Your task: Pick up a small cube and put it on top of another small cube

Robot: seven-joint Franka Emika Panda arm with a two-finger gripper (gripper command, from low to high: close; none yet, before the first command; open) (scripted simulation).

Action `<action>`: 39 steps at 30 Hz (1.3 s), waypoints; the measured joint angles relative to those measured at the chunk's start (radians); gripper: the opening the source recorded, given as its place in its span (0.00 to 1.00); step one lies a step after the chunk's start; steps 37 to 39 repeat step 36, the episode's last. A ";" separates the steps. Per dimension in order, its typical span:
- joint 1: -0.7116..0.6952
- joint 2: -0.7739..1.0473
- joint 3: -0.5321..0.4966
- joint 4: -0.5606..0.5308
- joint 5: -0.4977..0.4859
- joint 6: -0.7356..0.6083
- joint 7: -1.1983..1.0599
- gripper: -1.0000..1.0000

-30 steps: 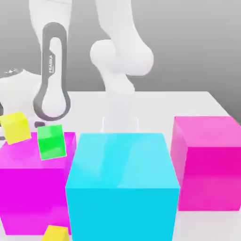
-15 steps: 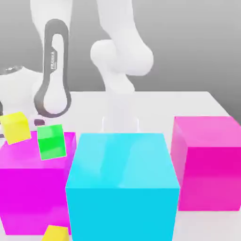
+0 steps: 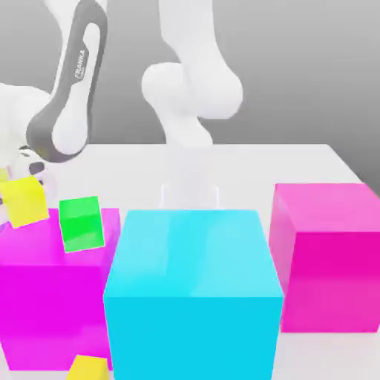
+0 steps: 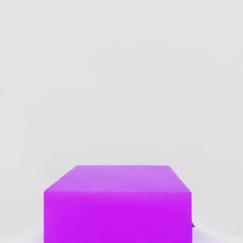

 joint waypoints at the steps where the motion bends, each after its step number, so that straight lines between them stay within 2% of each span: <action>1: 0.002 0.005 0.004 0.022 -0.016 -0.025 -0.043 0.00; 5: 0.016 0.016 0.023 0.111 -0.071 -0.132 -0.219 0.00; 13: 0.126 -0.071 0.108 0.317 -0.071 -0.451 -0.594 0.00; 15: 0.162 -0.106 0.119 0.344 -0.056 -0.508 -0.630 0.00; 26: 0.257 -0.388 0.232 0.236 0.144 -0.554 -0.220 0.00; 28: 0.258 -0.420 0.251 0.201 0.171 -0.530 -0.124 0.00; 32: 0.257 -0.383 0.258 0.100 0.183 -0.383 -0.081 0.00; 33: 0.257 -0.373 0.259 0.082 0.184 -0.355 -0.079 1.00; 39: 0.257 -0.373 0.259 0.082 0.184 -0.355 -0.079 1.00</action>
